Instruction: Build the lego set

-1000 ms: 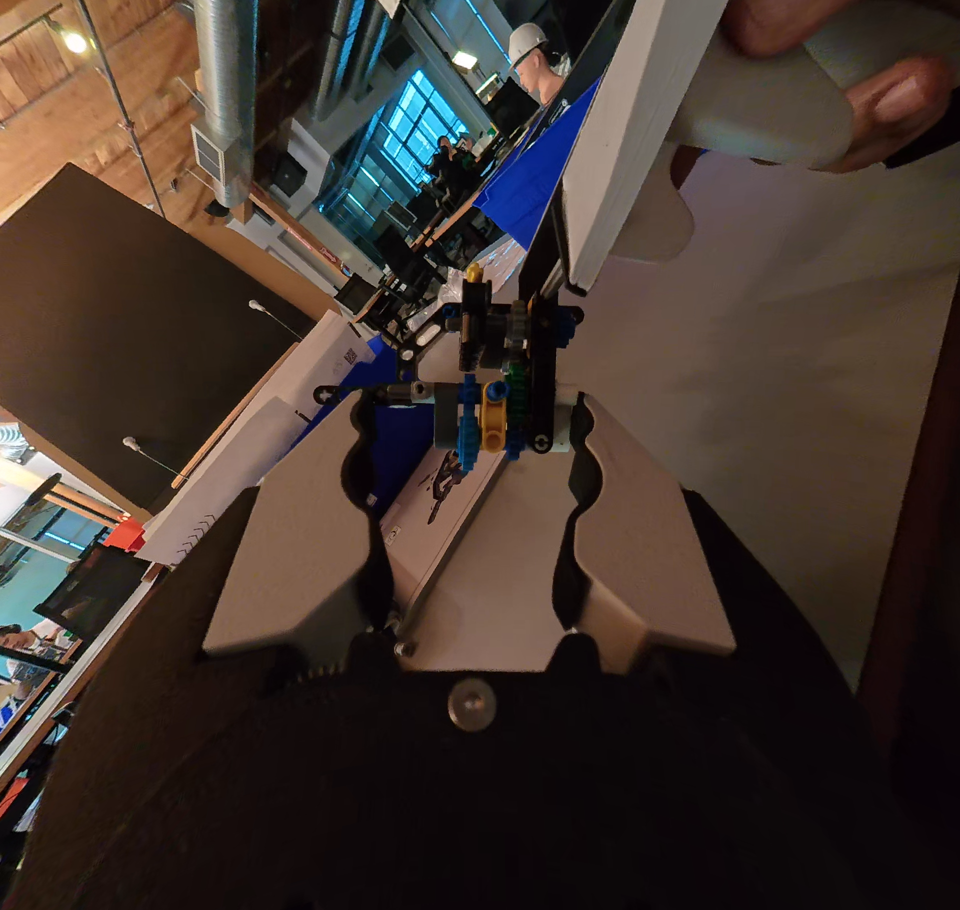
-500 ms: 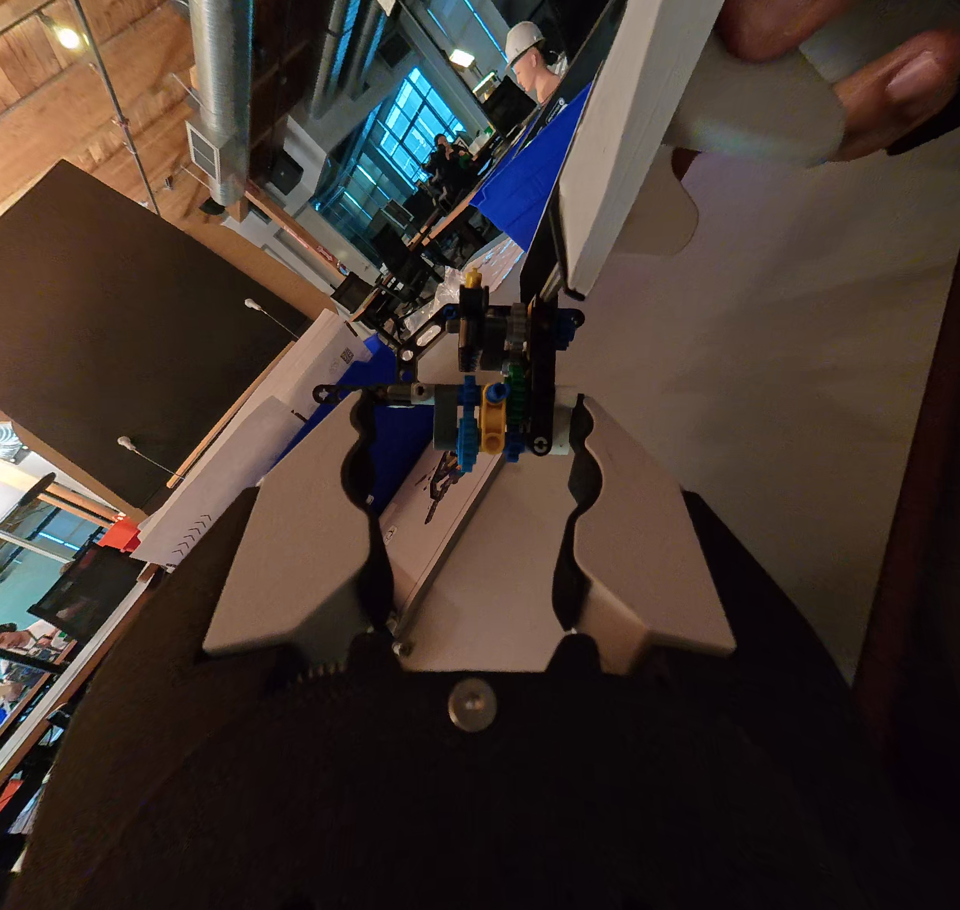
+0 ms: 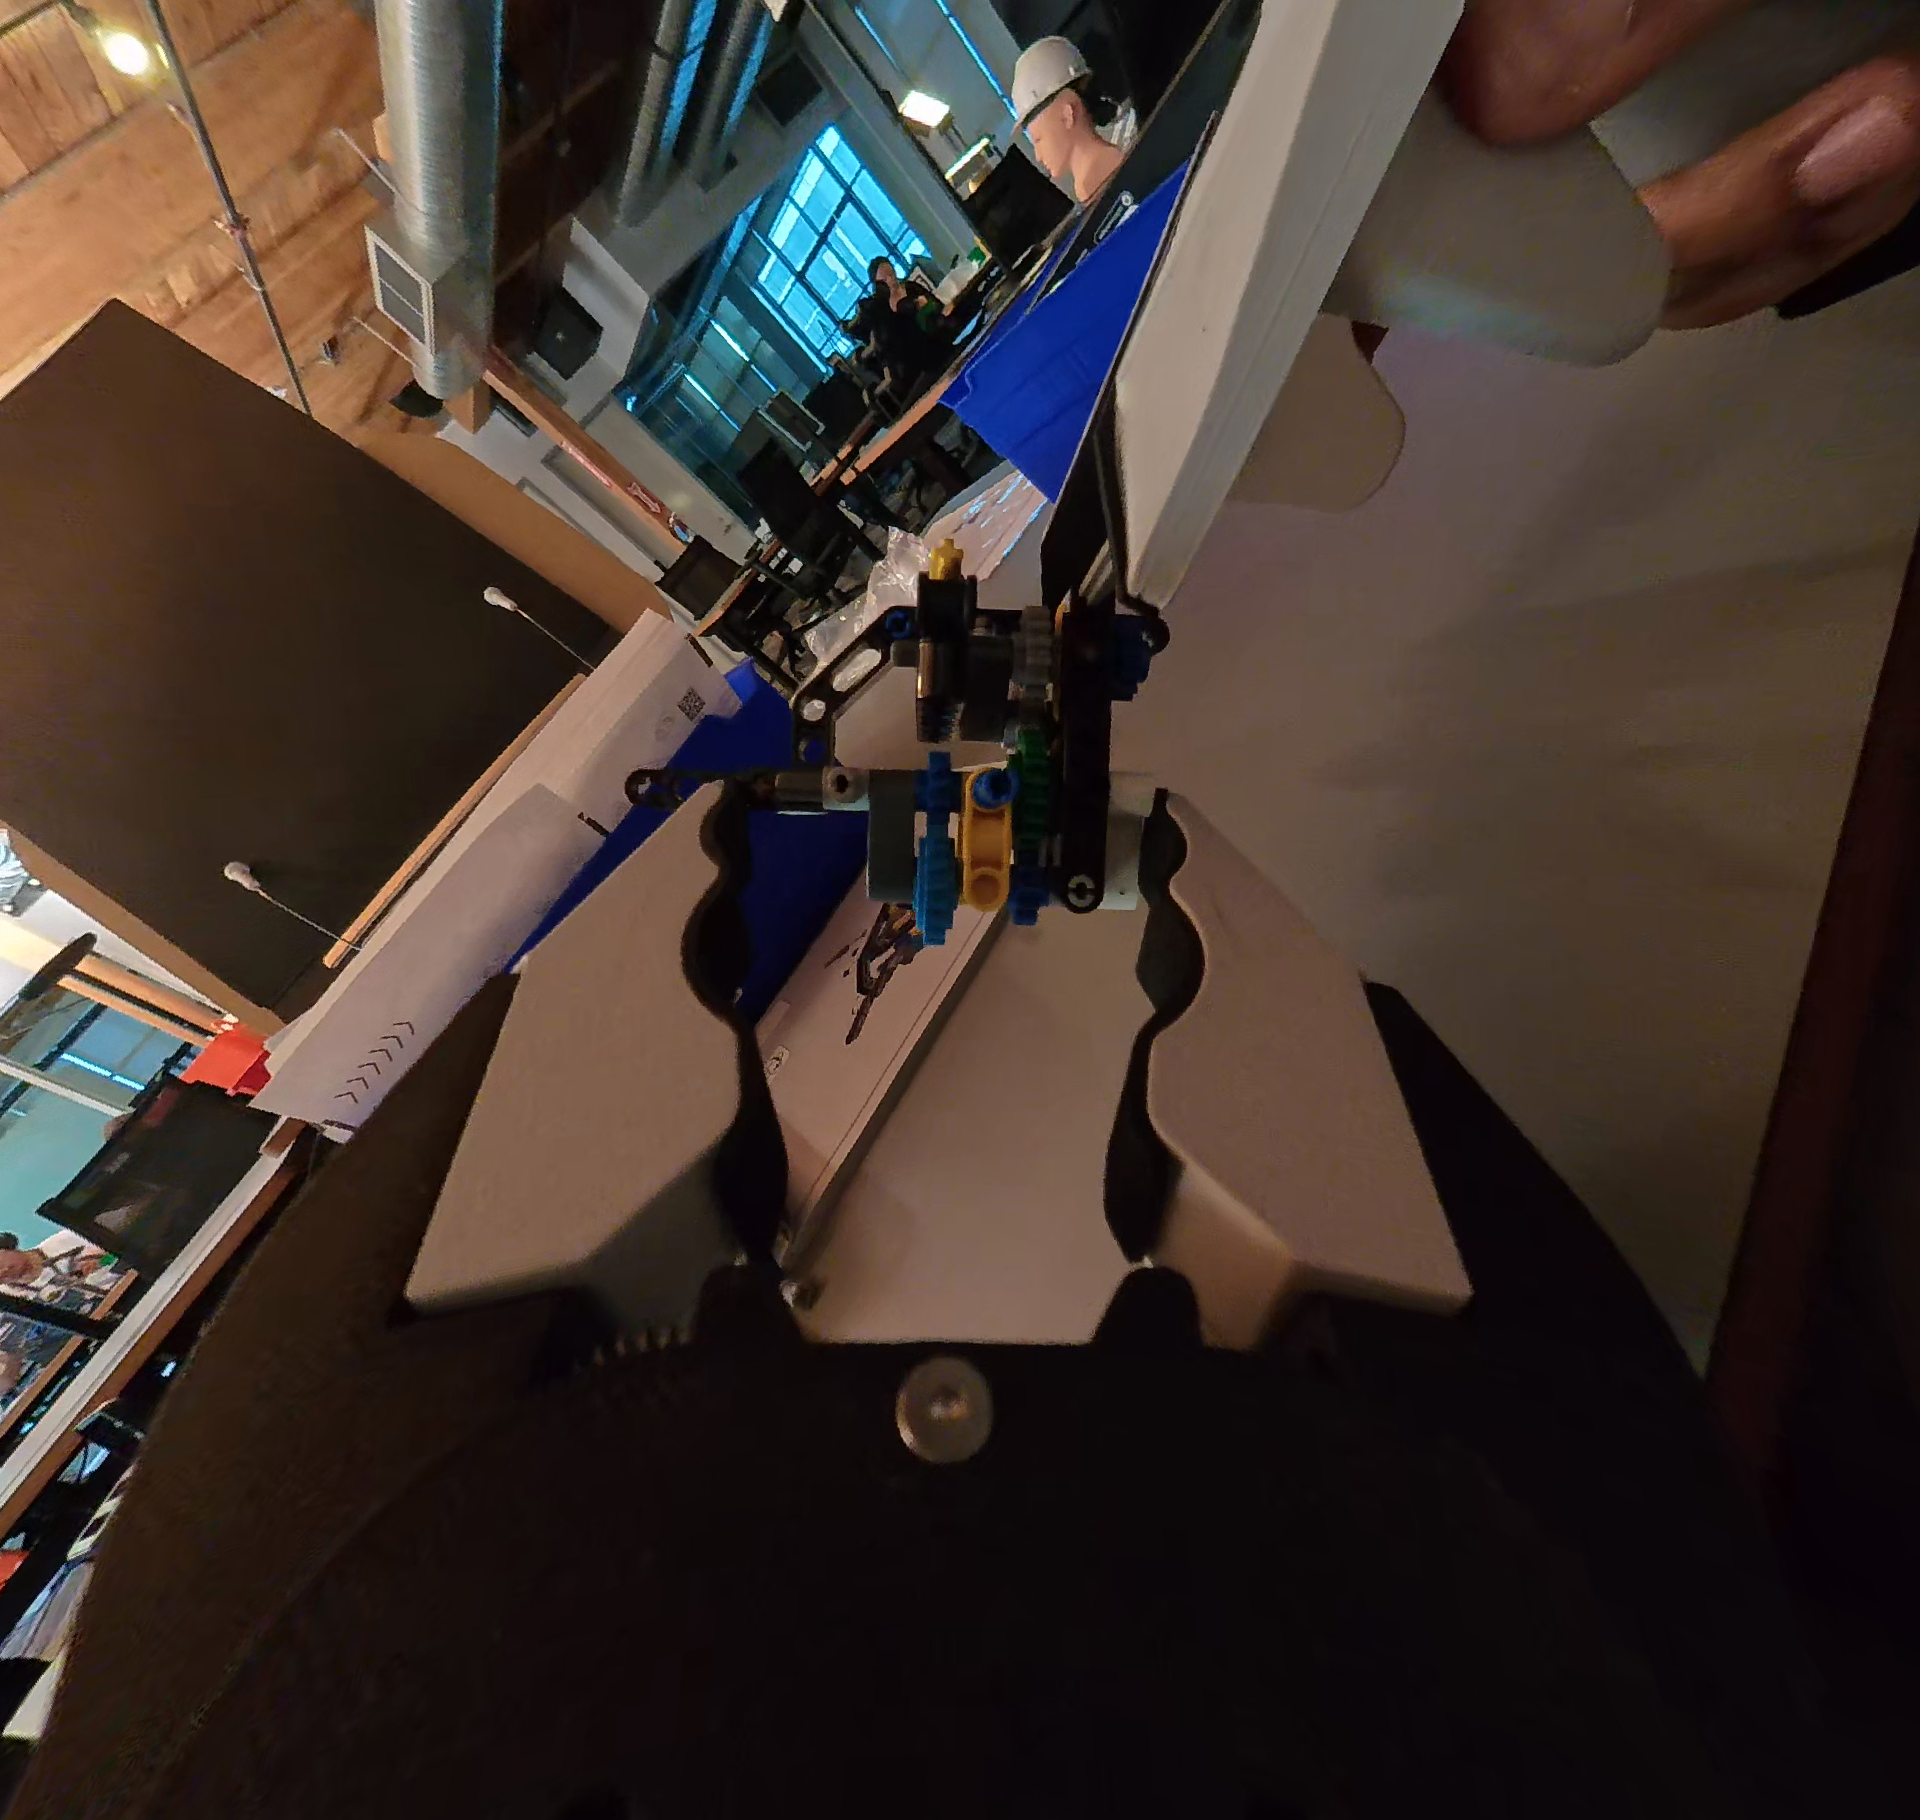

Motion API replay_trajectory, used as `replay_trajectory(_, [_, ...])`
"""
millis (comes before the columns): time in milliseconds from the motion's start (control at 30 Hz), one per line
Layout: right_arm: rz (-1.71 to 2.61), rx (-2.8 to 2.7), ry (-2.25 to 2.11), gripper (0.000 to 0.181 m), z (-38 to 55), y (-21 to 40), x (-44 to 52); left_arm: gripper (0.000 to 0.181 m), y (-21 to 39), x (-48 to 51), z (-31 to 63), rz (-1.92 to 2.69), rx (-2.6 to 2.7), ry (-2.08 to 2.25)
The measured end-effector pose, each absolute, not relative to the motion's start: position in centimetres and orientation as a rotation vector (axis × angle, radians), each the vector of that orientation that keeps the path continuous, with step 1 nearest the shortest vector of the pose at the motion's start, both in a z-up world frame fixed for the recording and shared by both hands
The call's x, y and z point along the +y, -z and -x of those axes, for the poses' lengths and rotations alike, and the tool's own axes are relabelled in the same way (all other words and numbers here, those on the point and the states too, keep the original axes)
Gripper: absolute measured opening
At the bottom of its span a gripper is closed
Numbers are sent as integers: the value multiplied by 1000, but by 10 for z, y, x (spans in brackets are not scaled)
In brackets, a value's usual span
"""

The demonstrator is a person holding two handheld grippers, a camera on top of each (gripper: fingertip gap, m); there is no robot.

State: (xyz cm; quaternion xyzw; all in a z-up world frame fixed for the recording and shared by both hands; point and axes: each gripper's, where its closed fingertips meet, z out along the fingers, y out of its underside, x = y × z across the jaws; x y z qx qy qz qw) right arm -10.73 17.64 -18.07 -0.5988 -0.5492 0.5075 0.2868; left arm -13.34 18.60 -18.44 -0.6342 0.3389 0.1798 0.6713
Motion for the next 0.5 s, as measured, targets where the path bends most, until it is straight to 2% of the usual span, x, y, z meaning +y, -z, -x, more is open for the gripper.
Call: replay_trajectory(500, [1575,-1408,-1382,73,111,175,178,74,181,187,136,1425,738,-397])
